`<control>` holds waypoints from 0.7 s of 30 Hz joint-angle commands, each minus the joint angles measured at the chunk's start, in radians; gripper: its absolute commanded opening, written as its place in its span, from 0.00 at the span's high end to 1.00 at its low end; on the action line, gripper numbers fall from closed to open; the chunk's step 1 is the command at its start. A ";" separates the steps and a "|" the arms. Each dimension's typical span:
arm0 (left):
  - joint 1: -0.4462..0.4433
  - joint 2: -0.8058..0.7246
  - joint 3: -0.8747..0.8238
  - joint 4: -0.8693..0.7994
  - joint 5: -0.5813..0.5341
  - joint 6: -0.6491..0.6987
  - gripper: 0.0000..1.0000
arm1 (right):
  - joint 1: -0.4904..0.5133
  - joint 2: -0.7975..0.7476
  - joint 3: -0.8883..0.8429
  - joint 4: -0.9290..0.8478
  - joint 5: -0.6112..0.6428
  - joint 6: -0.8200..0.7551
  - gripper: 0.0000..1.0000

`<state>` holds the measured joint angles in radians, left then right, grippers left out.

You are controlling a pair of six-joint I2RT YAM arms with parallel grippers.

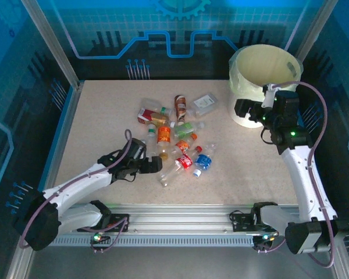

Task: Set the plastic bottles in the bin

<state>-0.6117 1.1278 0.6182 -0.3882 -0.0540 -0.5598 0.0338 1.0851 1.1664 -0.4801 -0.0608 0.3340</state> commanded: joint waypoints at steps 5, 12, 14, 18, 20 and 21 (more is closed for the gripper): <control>-0.214 0.068 -0.001 0.080 0.054 0.194 0.01 | 0.017 -0.043 -0.039 0.061 0.033 0.009 0.00; -0.327 0.270 0.098 0.039 -0.117 0.319 0.05 | 0.016 -0.056 -0.054 0.065 0.048 0.016 0.00; -0.350 0.325 0.120 0.049 -0.141 0.338 0.08 | 0.018 -0.062 -0.057 0.067 0.054 0.017 0.00; -0.377 0.399 0.136 0.066 -0.160 0.350 0.17 | 0.017 -0.074 -0.063 0.059 0.078 0.016 0.00; -0.379 0.420 0.134 0.072 -0.162 0.346 0.21 | 0.017 -0.078 -0.064 0.055 0.085 0.013 0.00; -0.379 0.426 0.134 0.074 -0.165 0.343 0.23 | 0.017 -0.079 -0.066 0.053 0.083 0.010 0.00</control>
<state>-0.9844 1.5337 0.7330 -0.3157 -0.1818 -0.2356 0.0345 1.0252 1.1122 -0.4400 -0.0002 0.3408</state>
